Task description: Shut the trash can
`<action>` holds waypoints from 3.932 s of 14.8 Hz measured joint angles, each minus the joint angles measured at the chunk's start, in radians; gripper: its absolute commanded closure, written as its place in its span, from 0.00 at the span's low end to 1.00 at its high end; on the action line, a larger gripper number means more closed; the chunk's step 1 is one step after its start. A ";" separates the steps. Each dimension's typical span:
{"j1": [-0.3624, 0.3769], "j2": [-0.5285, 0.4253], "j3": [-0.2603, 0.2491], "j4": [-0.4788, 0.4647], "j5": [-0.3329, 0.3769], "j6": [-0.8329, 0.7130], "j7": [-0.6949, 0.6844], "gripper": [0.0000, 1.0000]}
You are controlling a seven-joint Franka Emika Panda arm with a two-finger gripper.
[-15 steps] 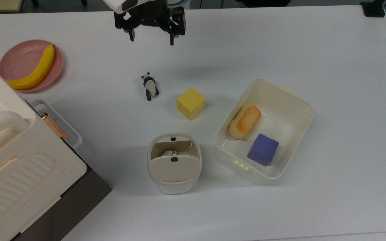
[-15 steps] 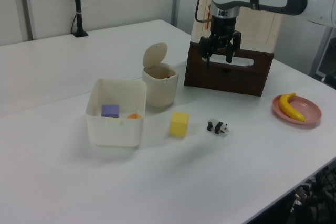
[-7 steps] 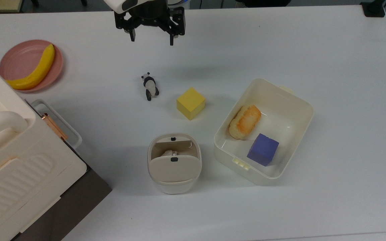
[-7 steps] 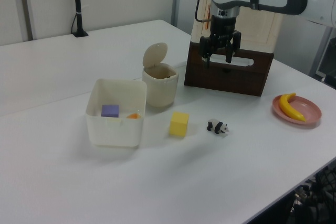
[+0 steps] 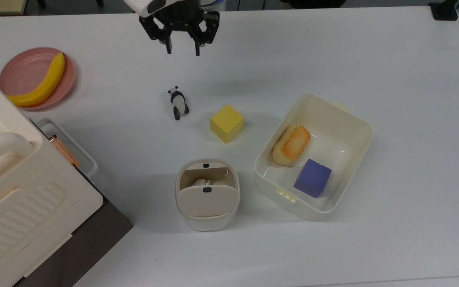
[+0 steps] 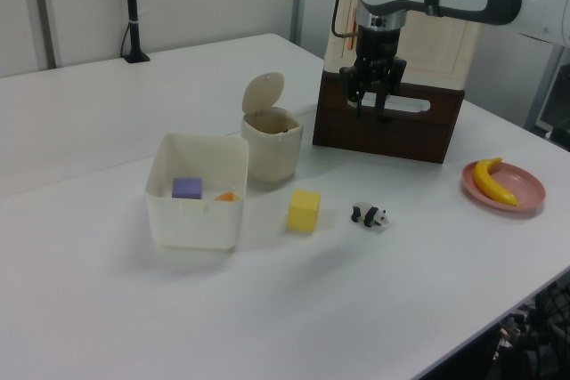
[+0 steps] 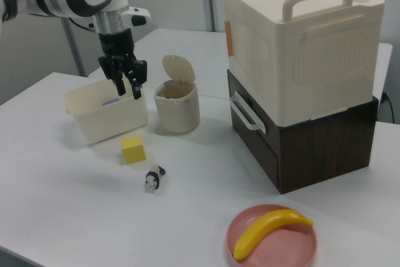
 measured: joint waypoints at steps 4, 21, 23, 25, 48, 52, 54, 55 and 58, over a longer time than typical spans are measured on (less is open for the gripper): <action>-0.001 0.000 -0.003 0.002 0.018 0.002 -0.025 0.98; -0.006 0.329 -0.006 0.217 0.054 0.841 0.014 1.00; -0.003 0.359 -0.006 0.227 0.054 0.897 0.034 1.00; 0.002 0.395 -0.005 0.246 0.044 0.930 0.053 1.00; 0.026 0.459 0.011 0.250 -0.003 0.615 0.081 1.00; 0.026 0.459 0.011 0.250 -0.003 0.615 0.080 1.00; 0.026 0.446 0.012 0.260 -0.003 0.615 0.080 0.97; 0.026 0.422 0.012 0.262 -0.003 0.604 0.080 0.80; 0.026 0.294 0.017 0.248 -0.003 0.419 0.070 0.00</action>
